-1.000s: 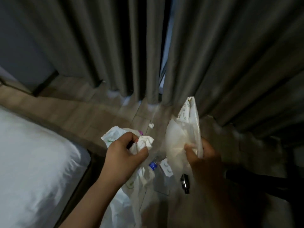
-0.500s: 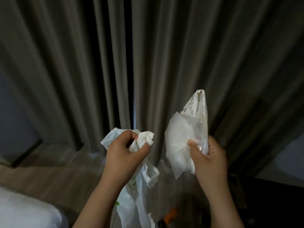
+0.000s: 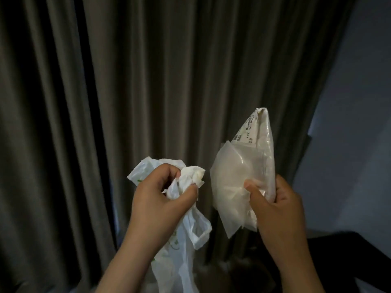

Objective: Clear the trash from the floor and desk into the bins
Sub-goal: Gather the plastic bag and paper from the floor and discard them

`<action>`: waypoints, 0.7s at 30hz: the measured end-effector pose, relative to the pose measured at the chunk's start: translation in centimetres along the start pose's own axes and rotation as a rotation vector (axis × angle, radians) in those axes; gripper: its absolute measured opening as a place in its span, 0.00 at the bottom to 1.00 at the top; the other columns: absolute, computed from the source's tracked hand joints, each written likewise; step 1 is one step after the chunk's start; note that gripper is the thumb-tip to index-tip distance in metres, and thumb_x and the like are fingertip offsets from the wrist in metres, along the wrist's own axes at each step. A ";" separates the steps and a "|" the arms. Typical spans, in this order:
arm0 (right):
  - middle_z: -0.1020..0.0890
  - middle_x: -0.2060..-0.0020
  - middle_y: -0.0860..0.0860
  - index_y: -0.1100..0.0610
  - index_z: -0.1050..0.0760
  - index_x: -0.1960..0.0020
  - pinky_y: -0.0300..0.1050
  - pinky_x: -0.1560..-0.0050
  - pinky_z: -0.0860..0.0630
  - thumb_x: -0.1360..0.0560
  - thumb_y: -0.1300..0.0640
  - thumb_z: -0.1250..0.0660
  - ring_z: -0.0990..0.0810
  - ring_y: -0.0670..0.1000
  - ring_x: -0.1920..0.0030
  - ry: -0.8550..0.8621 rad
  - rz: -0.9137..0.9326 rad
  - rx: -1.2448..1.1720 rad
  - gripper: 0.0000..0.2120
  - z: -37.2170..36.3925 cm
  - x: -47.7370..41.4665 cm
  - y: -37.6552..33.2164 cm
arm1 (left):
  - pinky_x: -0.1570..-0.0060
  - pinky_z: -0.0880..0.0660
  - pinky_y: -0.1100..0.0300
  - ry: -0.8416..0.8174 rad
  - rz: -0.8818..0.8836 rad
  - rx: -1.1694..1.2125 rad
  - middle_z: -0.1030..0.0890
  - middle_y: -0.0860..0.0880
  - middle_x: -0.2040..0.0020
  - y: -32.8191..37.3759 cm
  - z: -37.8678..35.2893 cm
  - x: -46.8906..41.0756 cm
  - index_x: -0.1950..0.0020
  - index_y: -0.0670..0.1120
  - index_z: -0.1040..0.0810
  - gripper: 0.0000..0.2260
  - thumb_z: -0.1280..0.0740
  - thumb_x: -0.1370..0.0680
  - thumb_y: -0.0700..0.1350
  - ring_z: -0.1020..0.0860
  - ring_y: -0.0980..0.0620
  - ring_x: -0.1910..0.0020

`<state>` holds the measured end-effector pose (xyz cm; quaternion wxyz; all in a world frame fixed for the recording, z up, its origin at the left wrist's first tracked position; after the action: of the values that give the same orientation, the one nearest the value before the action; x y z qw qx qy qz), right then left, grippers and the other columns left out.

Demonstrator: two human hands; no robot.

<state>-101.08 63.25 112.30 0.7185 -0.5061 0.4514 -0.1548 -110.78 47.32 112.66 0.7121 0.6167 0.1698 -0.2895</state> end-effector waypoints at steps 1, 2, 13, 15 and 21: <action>0.18 0.64 0.45 0.47 0.23 0.58 0.29 0.69 0.25 0.27 0.57 0.32 0.20 0.41 0.61 0.038 -0.006 0.011 0.05 0.2 0.2 -0.1 | 0.68 0.27 0.62 -0.048 -0.019 0.019 0.20 0.47 0.65 -0.1 -0.1 -0.5 0.63 0.44 0.23 0.06 0.27 0.31 0.43 0.22 0.50 0.66; 0.18 0.63 0.43 0.47 0.23 0.58 0.30 0.69 0.25 0.27 0.56 0.32 0.20 0.40 0.61 0.080 -0.017 0.024 0.05 0.4 0.5 -0.2 | 0.67 0.26 0.61 -0.096 -0.038 0.035 0.20 0.48 0.64 -0.2 -0.3 -1.0 0.63 0.46 0.23 0.06 0.27 0.31 0.43 0.22 0.50 0.65; 0.20 0.67 0.48 0.54 0.25 0.63 0.36 0.70 0.30 0.26 0.61 0.33 0.24 0.45 0.69 0.591 -0.081 0.512 0.08 7.3 11.0 -3.7 | 0.61 0.23 0.69 -0.681 -0.034 0.461 0.18 0.59 0.58 0.9 -7.2 2.1 0.57 0.51 0.21 0.06 0.27 0.30 0.42 0.20 0.61 0.59; 0.21 0.66 0.52 0.56 0.25 0.63 0.41 0.69 0.28 0.25 0.61 0.33 0.24 0.48 0.69 0.684 -0.073 0.613 0.08 9.6 13.6 -5.2 | 0.62 0.23 0.68 -0.805 -0.031 0.540 0.17 0.56 0.60 3.1 -8.6 4.6 0.59 0.52 0.21 0.06 0.27 0.30 0.41 0.19 0.59 0.60; 0.19 0.67 0.50 0.52 0.22 0.60 0.43 0.64 0.25 0.26 0.58 0.31 0.22 0.45 0.67 0.987 -0.097 0.688 0.04 14.7 22.2 -10.9 | 0.59 0.23 0.57 -1.066 -0.109 0.724 0.18 0.51 0.60 10.3 -10.4 12.3 0.56 0.49 0.21 0.09 0.31 0.34 0.50 0.20 0.54 0.60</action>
<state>-74.57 52.00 112.03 0.5386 -0.1330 0.6319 -0.5413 -93.67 55.68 111.40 0.4301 0.5799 -0.2844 -0.6307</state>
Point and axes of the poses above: each hand's wrist, its own x-axis away from the middle knuckle, its own z-axis out of the back of the hand, y = z × x, the point moved 2 cm from there along -x, towards the middle knuckle
